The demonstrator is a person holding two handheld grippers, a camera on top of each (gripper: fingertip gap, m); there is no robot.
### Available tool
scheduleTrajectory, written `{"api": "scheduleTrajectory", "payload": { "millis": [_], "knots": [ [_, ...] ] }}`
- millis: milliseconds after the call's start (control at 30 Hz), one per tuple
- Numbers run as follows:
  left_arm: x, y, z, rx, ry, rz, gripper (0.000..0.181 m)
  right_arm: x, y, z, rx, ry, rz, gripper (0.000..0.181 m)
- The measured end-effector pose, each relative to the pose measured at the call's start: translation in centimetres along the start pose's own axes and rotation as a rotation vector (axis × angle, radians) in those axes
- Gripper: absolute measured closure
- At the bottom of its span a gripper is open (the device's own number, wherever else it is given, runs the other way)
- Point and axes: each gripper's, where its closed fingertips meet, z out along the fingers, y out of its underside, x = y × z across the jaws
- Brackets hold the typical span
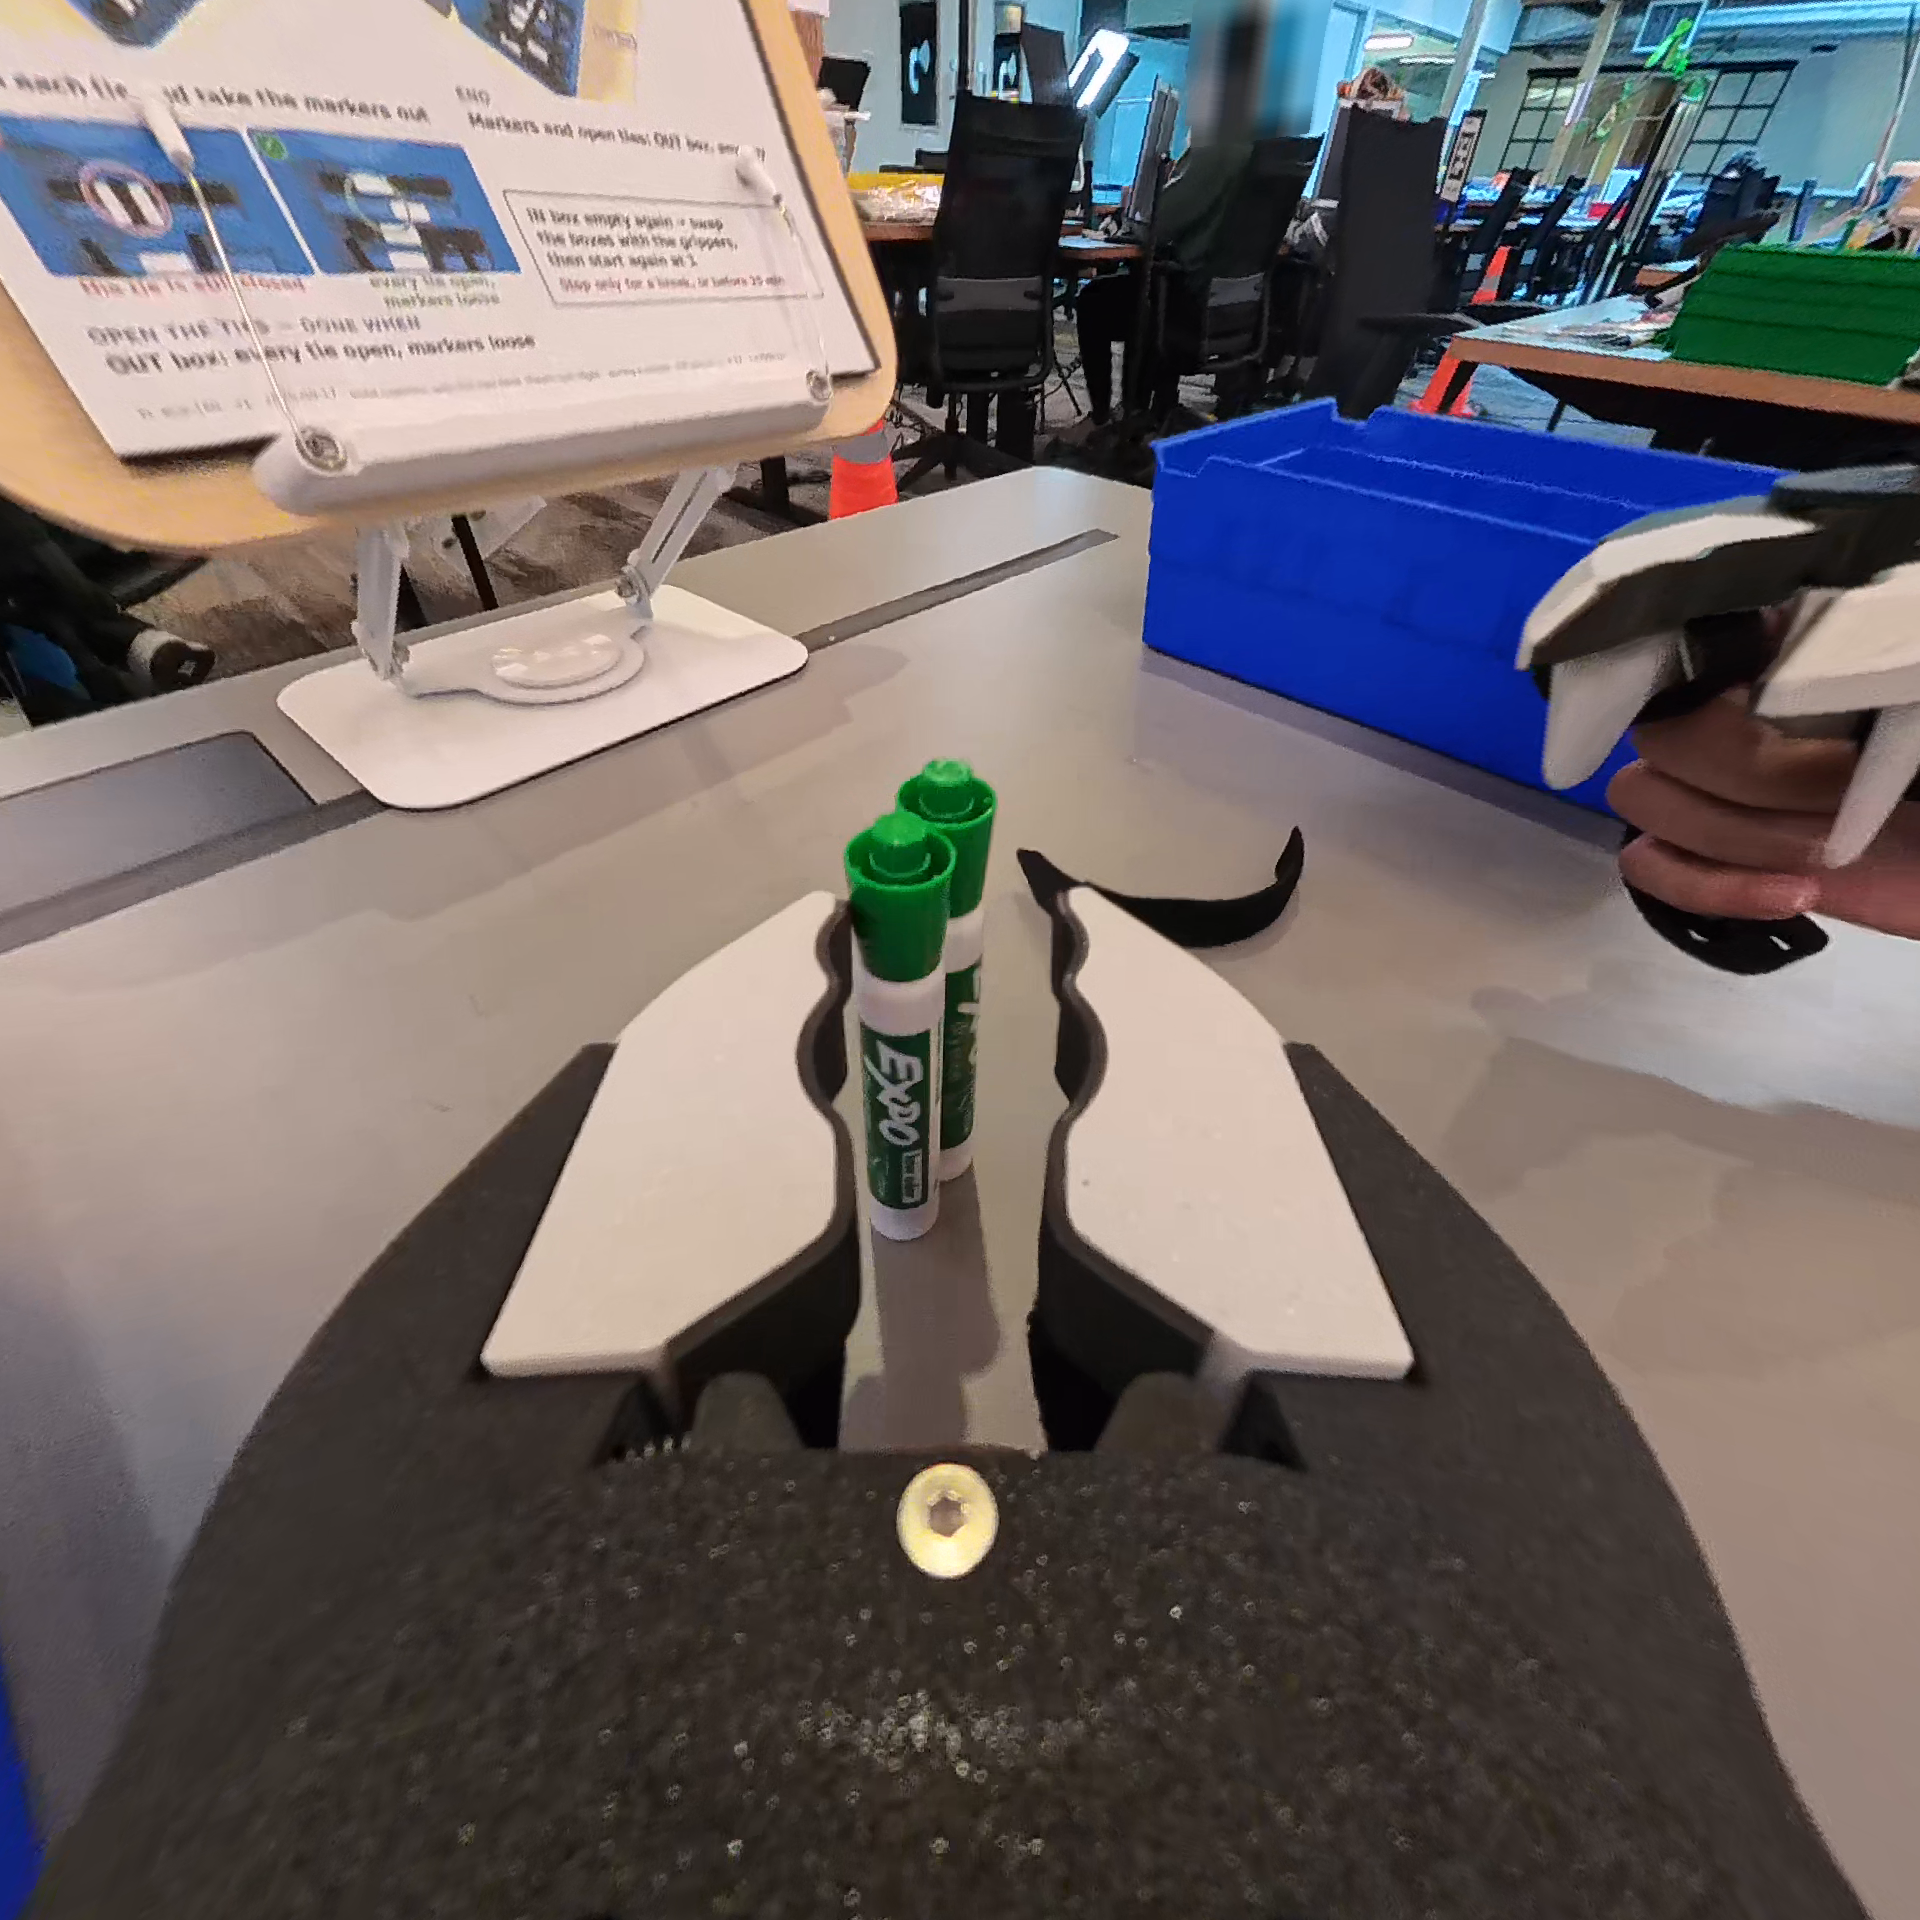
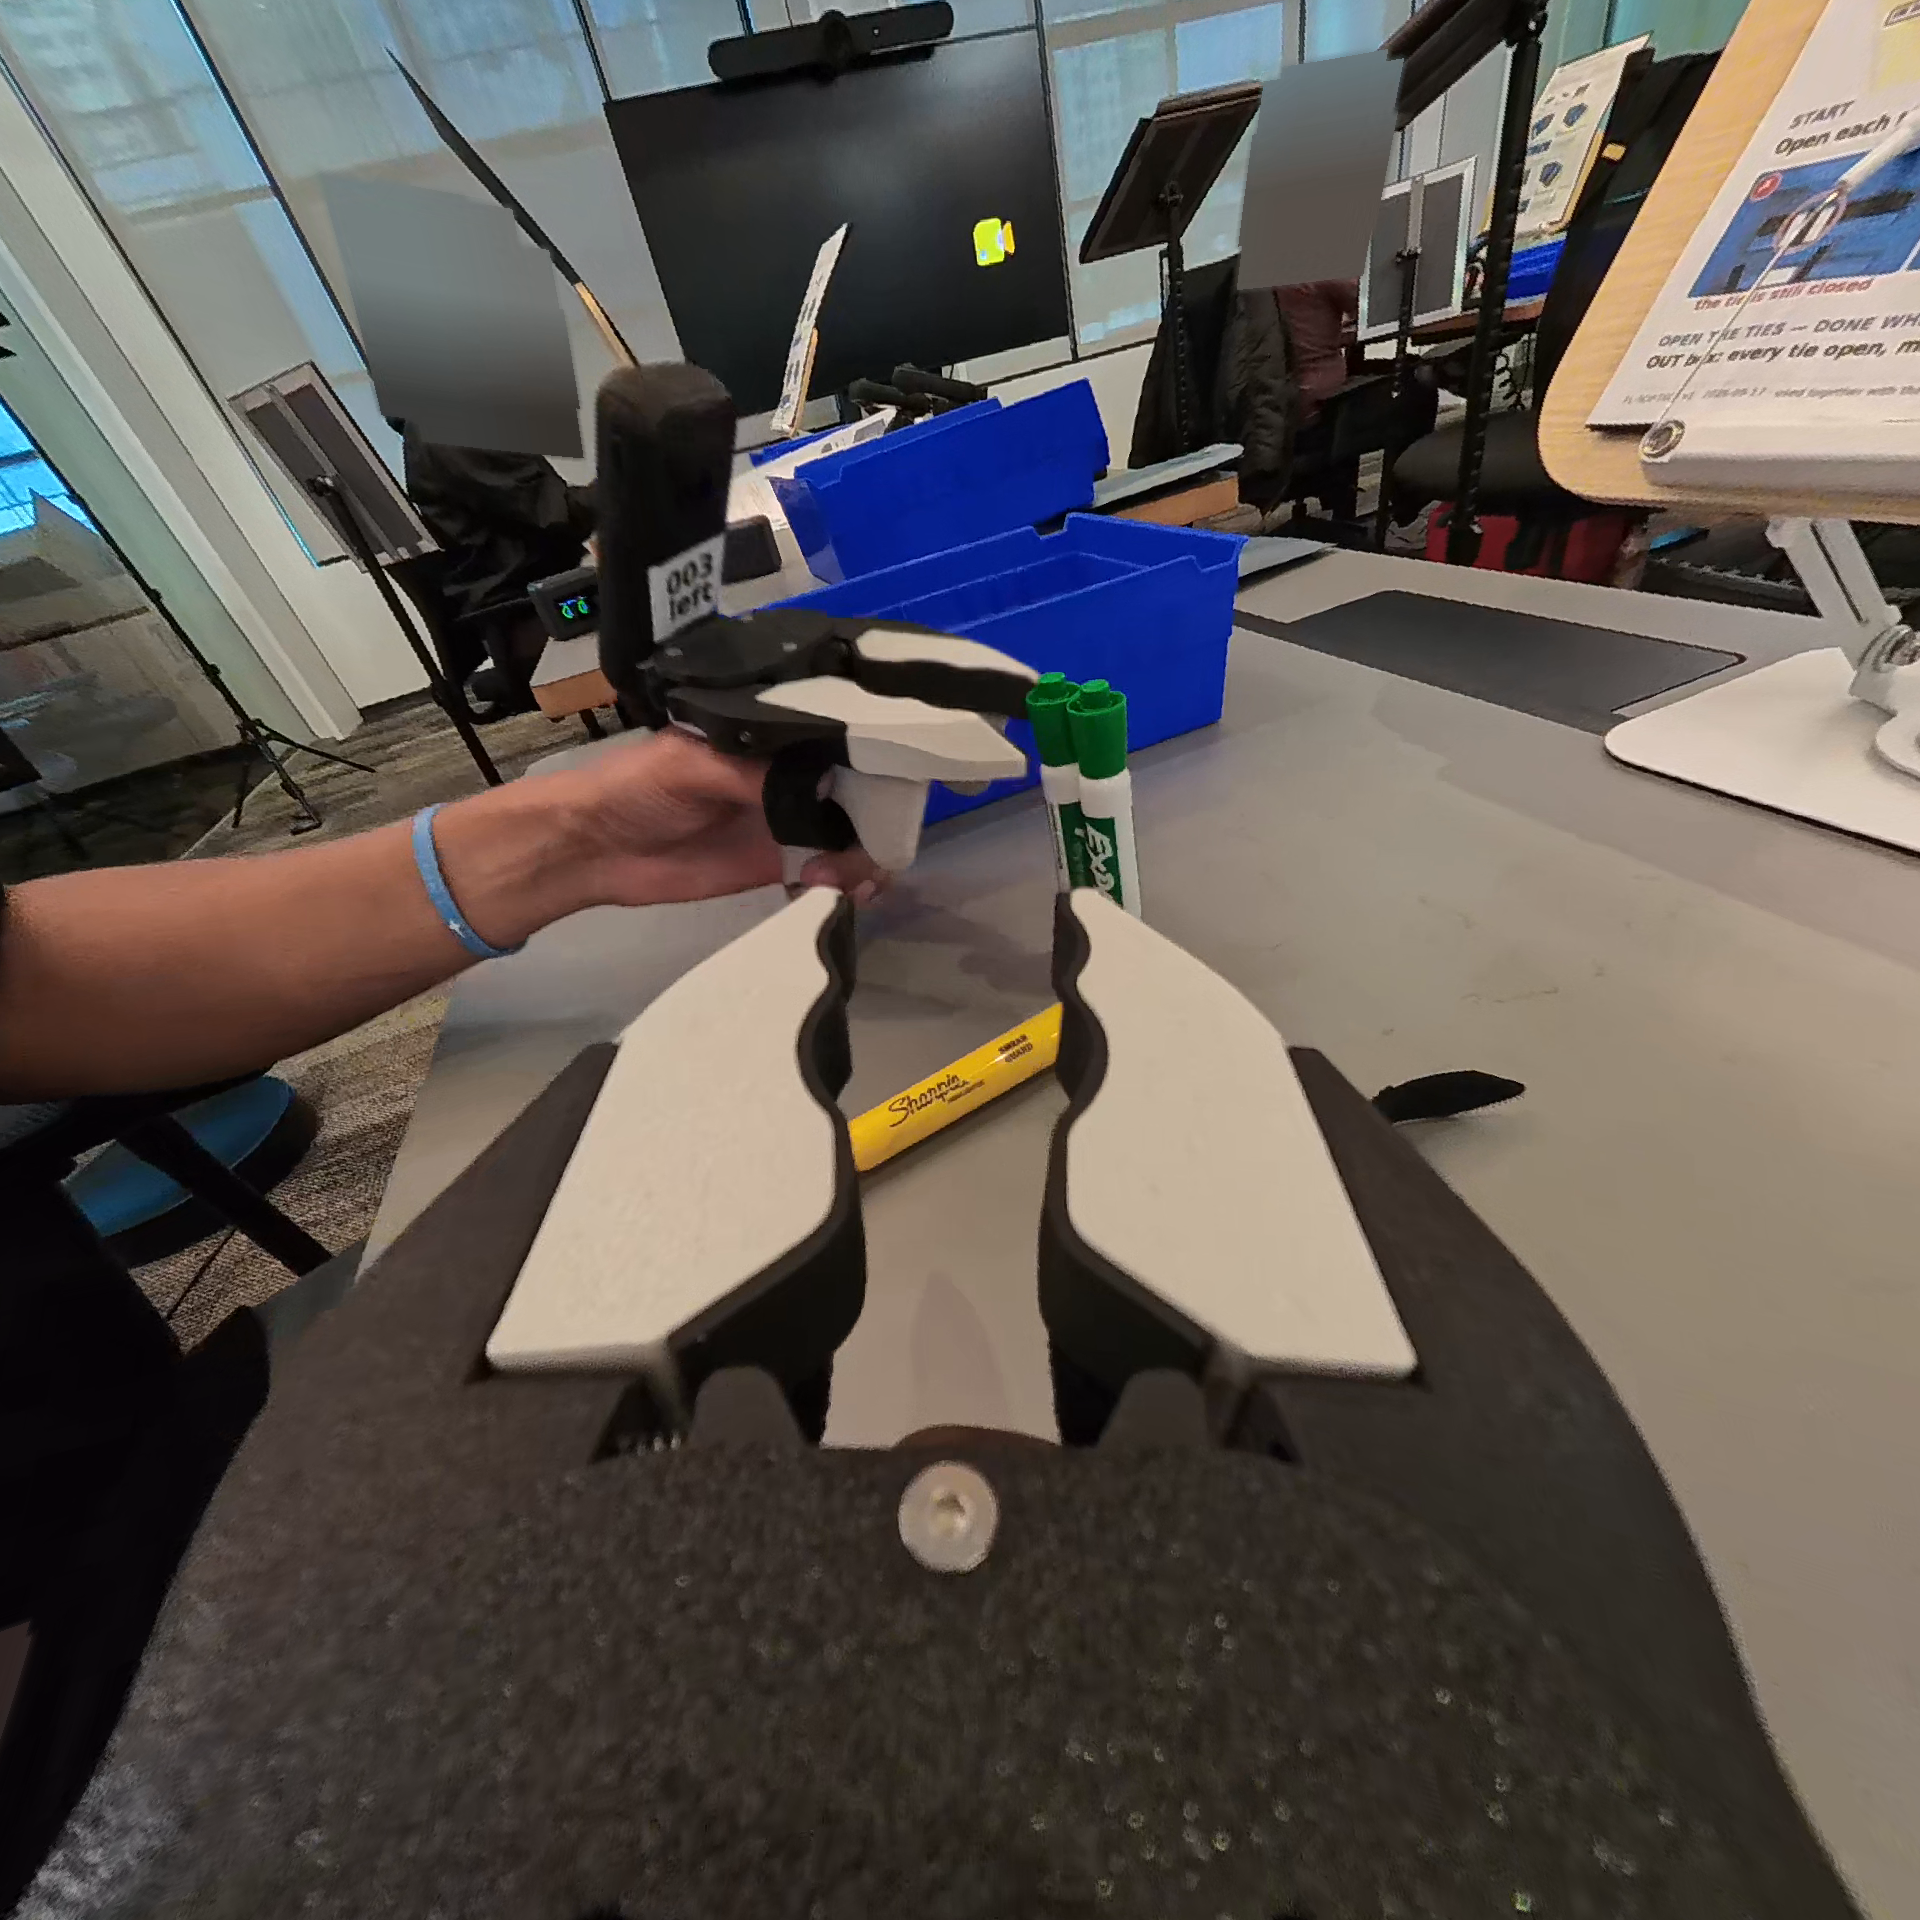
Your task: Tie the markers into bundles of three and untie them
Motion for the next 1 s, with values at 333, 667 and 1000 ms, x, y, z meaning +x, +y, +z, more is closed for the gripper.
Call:
{"api": "scheduleTrajectory", "payload": {
  "millis": [333,667,1000],
  "knots": [
    [-1.4,-0.2,-1.4,-0.019,-0.006,-0.112,0.118,0.1,0.6,0.2,-0.022,0.007,0.007,0.145],
    [-1.0,-1.0,-1.8,-0.013,-0.022,-0.167,0.107,0.2,1.6,0.8,-0.092,0.045,-0.029,0.14],
    [-0.3,-0.4,-2.0,-0.079,-0.006,-0.114,0.113,-0.3,2.7,1.6,-0.151,0.042,-0.051,0.139]
  ]
}}
